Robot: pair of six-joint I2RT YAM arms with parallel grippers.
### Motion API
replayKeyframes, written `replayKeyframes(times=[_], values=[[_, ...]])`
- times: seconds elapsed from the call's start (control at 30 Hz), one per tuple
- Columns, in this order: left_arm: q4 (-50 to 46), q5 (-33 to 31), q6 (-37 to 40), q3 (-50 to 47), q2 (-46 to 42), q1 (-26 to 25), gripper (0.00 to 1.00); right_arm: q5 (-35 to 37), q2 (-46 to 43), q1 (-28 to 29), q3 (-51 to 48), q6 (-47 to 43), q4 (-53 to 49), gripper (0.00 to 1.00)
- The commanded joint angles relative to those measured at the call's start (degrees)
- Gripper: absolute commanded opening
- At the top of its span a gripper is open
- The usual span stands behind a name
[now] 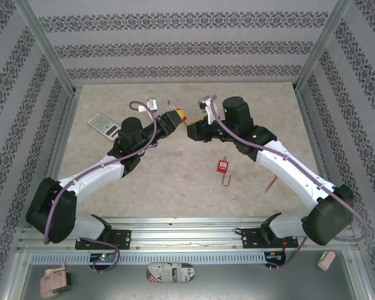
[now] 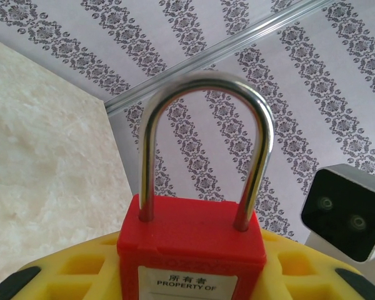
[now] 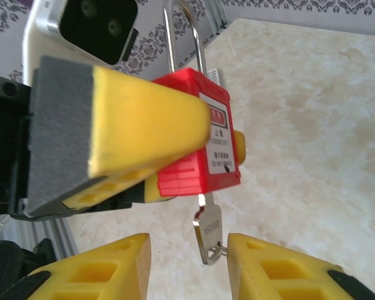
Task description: Unlock with the key
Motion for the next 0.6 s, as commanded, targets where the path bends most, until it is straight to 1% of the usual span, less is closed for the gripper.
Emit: replayKeyframes(times=[0.0, 0.4, 0.57], values=[[4.38, 1.17, -0.65, 0.25, -0.91, 0.39, 0.0, 1.04, -0.29, 0.98, -1.13, -1.72, 0.53, 0.35], [6.7, 2.39, -1.73, 0.05, 0.14, 0.21, 0.0, 1.34, 1.72, 1.08, -0.38, -0.84, 2.19, 0.14], [9.1, 3.34, -2.12, -0.49, 0.54, 0.03, 0.0, 0.46, 2.57, 0.83, 0.13, 0.17, 3.62, 0.09]])
